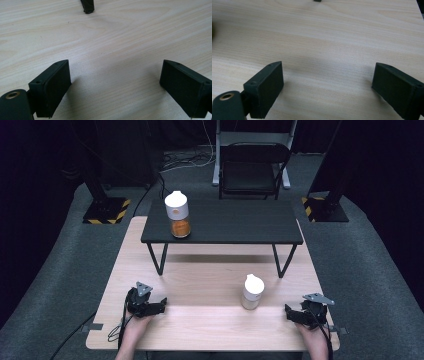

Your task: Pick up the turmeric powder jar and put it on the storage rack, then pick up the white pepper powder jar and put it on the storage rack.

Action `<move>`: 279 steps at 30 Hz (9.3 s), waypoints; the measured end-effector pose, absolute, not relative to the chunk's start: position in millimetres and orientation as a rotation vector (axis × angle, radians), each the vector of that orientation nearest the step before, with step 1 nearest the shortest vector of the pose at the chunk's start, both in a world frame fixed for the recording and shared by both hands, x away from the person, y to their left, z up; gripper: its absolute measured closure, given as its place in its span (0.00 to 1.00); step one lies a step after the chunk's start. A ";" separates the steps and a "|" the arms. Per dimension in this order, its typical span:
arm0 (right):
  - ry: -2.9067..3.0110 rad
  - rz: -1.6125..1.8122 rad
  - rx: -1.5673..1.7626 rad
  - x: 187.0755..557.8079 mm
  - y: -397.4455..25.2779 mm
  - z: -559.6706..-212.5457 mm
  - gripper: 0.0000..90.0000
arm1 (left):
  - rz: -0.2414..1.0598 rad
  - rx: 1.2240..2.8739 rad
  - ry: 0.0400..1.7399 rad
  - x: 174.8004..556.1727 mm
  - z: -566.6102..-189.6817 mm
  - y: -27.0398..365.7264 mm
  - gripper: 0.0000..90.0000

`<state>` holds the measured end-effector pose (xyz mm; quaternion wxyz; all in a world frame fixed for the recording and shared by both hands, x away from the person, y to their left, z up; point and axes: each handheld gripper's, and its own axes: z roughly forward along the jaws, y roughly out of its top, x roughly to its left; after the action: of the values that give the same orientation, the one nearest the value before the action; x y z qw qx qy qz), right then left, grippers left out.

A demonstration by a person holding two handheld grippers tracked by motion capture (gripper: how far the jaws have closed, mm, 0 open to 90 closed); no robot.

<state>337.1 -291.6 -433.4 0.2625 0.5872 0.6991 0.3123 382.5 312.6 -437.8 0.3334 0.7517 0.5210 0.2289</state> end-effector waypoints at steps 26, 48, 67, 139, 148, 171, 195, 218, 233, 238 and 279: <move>1.890 0.859 1.596 336.1 -293.6 -432.5 0.12 | 0.580 1.974 1.350 384.1 -437.3 316.1 0.08; 1.841 0.953 1.533 314.8 -293.1 -418.8 0.12 | 0.579 1.974 1.350 384.3 -437.3 316.1 0.08; 1.848 1.041 1.450 298.5 -286.8 -401.0 0.12 | 0.579 1.975 1.349 384.6 -437.2 316.2 0.07; 1.988 1.242 1.249 321.7 -219.9 -394.3 0.16 | 0.579 1.979 1.345 385.4 -437.0 316.4 0.07; 1.980 1.229 1.236 331.3 -211.6 -396.2 0.20 | 0.578 1.979 1.344 385.4 -437.2 316.4 0.07; 2.013 1.185 1.216 343.0 -206.1 -381.5 0.32 | 0.576 1.981 1.343 385.6 -437.0 316.5 0.07; 2.003 1.224 1.185 339.0 -234.2 -335.1 0.32 | 0.576 1.980 1.343 385.6 -437.1 316.5 0.07; 1.998 1.254 1.137 347.0 -240.2 -289.8 0.32 | 0.577 1.980 1.342 385.5 -437.2 316.5 0.07; 1.991 1.279 1.099 359.1 -241.2 -252.0 0.32 | 0.577 1.981 1.341 385.5 -437.1 316.6 0.07; 1.990 1.284 1.101 363.3 -241.2 -243.4 0.32 | 0.577 1.982 1.339 385.5 -437.2 316.7 0.07; 1.943 1.257 1.135 422.3 -215.4 -183.4 0.32 | 0.576 1.982 1.338 385.5 -437.2 316.7 0.07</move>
<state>422.3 -215.4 -183.4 0.2785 0.4230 0.7240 0.4683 385.5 316.7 -437.2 0.3343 0.7595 0.5126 0.2208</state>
